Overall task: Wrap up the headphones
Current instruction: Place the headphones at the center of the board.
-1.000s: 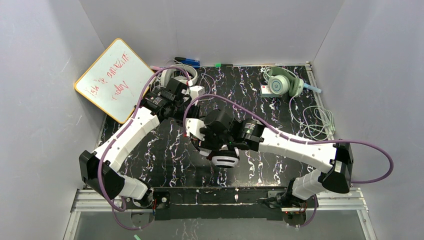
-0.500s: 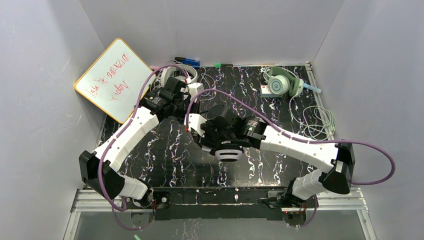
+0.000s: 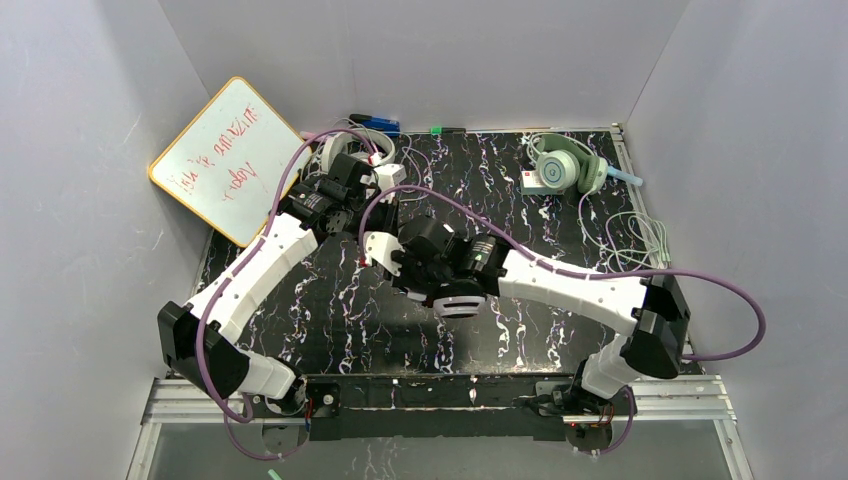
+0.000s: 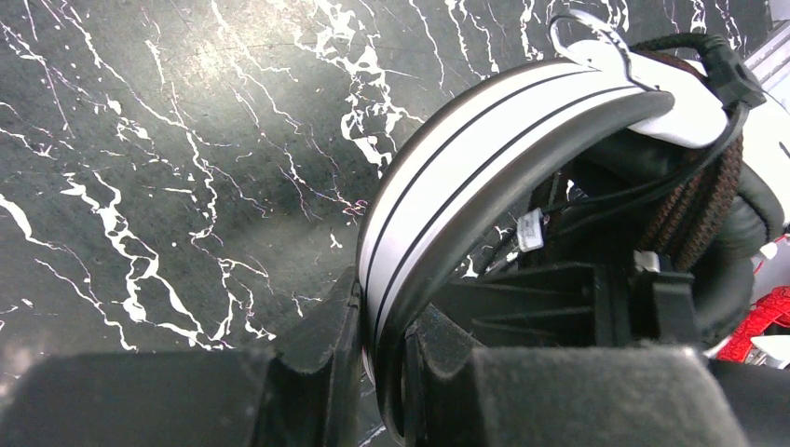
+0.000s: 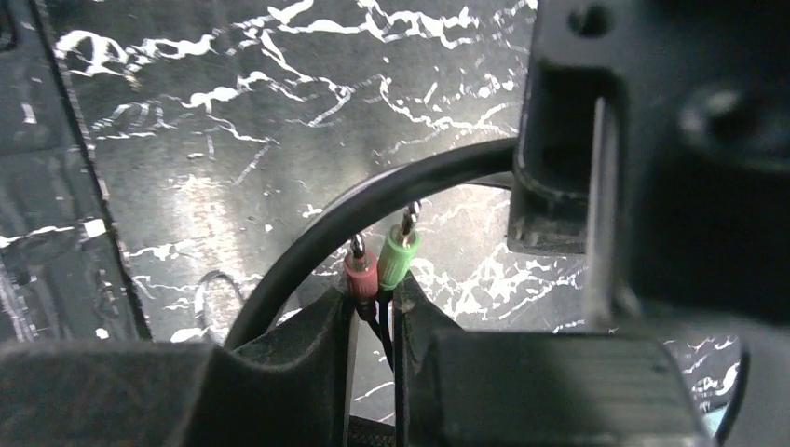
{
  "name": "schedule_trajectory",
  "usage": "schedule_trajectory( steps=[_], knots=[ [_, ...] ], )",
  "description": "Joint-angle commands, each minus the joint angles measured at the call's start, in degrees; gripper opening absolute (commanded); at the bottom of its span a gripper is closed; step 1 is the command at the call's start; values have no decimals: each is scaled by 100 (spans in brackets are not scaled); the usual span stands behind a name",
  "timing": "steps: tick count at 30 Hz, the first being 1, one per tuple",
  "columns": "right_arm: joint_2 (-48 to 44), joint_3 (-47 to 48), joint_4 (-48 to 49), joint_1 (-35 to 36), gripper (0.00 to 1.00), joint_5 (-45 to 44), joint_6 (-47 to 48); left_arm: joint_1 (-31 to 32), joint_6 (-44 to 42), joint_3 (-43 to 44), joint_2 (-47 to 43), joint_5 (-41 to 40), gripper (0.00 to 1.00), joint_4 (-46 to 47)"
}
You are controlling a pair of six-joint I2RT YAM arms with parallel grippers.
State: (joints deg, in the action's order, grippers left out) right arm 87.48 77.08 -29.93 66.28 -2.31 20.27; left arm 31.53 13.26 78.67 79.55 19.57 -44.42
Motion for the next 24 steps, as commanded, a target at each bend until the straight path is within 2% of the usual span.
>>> schedule_trajectory(
  steps=[1,5,15,24],
  knots=[
    [392,-212,-649,-80,14,-672,-165,-72,382,367,-458,650,0,290],
    [379,-267,-650,-99,16,-768,-224,-72,393,363,-449,621,0,268],
    [-482,-71,-352,-100,50,-334,-211,-68,503,206,-315,190,0,272],
    [-1292,0,-36,-109,64,364,-359,-68,861,-112,-339,-211,0,660]
  ],
)
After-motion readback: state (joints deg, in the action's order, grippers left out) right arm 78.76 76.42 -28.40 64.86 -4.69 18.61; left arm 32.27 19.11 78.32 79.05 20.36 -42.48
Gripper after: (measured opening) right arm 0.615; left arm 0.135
